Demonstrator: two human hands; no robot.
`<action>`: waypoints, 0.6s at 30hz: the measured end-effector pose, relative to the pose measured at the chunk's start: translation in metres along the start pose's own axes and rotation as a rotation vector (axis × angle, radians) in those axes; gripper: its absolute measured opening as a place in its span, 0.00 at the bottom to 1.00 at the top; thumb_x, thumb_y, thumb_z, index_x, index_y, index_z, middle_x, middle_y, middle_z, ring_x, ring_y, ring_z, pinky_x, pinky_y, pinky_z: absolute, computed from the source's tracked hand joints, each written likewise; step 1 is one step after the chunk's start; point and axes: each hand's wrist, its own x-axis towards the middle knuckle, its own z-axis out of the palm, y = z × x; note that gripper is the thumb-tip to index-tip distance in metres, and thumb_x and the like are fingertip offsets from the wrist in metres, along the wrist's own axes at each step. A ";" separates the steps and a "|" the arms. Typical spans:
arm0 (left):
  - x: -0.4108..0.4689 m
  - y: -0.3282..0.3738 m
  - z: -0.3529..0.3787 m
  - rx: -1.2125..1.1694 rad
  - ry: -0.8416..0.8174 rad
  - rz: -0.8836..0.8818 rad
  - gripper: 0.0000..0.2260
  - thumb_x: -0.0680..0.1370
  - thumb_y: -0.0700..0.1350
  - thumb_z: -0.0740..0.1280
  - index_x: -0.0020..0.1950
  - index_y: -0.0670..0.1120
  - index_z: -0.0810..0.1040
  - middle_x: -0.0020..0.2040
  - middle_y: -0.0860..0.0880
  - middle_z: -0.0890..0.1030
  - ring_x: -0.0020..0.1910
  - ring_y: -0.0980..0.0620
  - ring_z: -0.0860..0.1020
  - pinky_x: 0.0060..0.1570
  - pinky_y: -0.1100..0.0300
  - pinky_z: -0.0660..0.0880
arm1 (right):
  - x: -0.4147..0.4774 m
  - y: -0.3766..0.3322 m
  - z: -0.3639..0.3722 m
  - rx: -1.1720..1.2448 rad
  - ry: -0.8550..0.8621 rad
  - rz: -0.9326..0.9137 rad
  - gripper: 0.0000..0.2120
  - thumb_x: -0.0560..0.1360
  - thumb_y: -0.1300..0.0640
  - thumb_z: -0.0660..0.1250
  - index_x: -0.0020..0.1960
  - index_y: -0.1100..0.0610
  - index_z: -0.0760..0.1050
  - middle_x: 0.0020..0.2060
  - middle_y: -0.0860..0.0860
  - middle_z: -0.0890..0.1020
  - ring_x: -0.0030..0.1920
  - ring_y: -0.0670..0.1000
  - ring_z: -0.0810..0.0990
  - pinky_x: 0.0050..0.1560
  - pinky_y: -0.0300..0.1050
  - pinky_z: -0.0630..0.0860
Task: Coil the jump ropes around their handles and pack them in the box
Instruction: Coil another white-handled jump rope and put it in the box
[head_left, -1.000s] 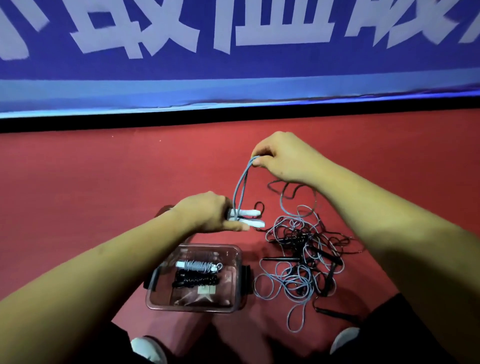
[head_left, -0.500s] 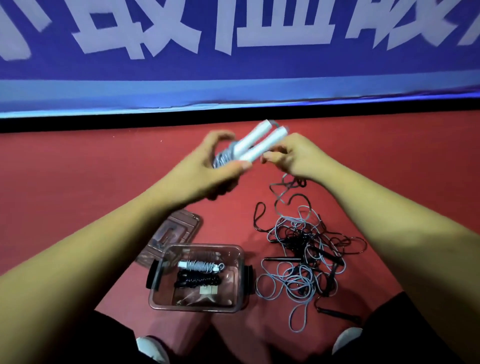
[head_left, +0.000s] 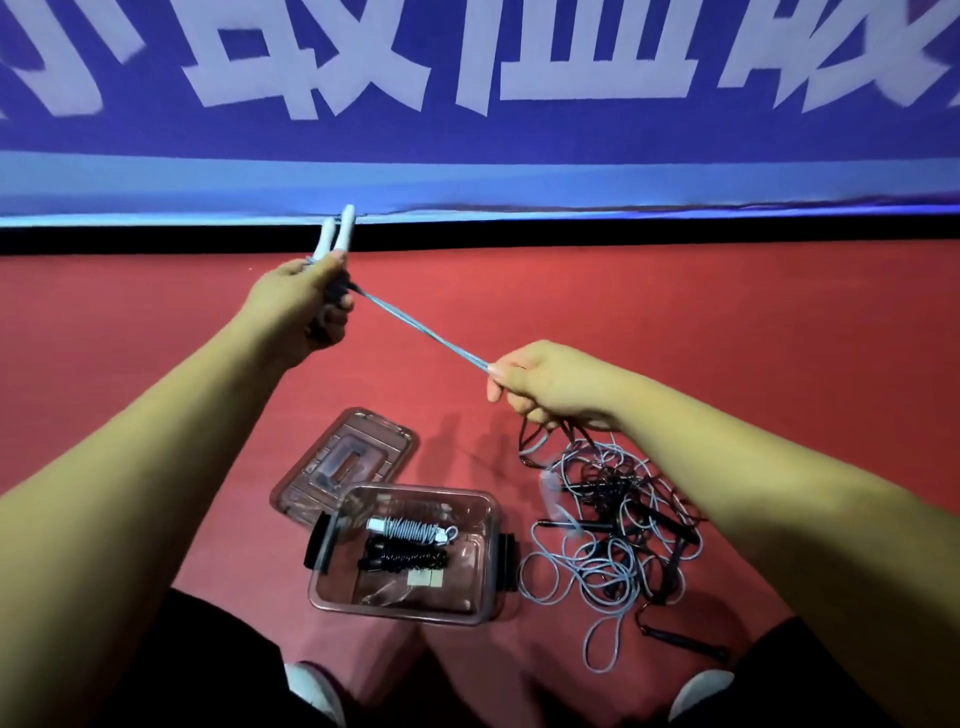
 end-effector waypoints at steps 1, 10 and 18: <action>0.003 -0.002 -0.006 0.088 0.011 0.041 0.11 0.81 0.49 0.65 0.43 0.46 0.70 0.31 0.43 0.71 0.21 0.54 0.64 0.25 0.68 0.63 | -0.002 -0.001 0.001 -0.023 0.022 -0.009 0.15 0.83 0.53 0.57 0.45 0.60 0.76 0.25 0.48 0.69 0.23 0.46 0.64 0.24 0.36 0.62; 0.017 -0.029 -0.007 1.037 0.003 0.201 0.16 0.74 0.46 0.75 0.51 0.44 0.70 0.39 0.46 0.81 0.30 0.46 0.81 0.28 0.57 0.71 | -0.013 -0.012 0.006 -0.400 0.038 -0.097 0.13 0.83 0.56 0.56 0.45 0.57 0.76 0.30 0.51 0.73 0.22 0.44 0.67 0.25 0.36 0.64; 0.021 -0.040 -0.001 1.352 -0.183 0.247 0.14 0.75 0.47 0.73 0.54 0.44 0.73 0.45 0.43 0.79 0.38 0.42 0.76 0.37 0.54 0.70 | -0.015 -0.024 -0.009 -0.566 0.163 -0.210 0.14 0.82 0.56 0.59 0.41 0.56 0.78 0.33 0.52 0.76 0.33 0.50 0.71 0.36 0.44 0.63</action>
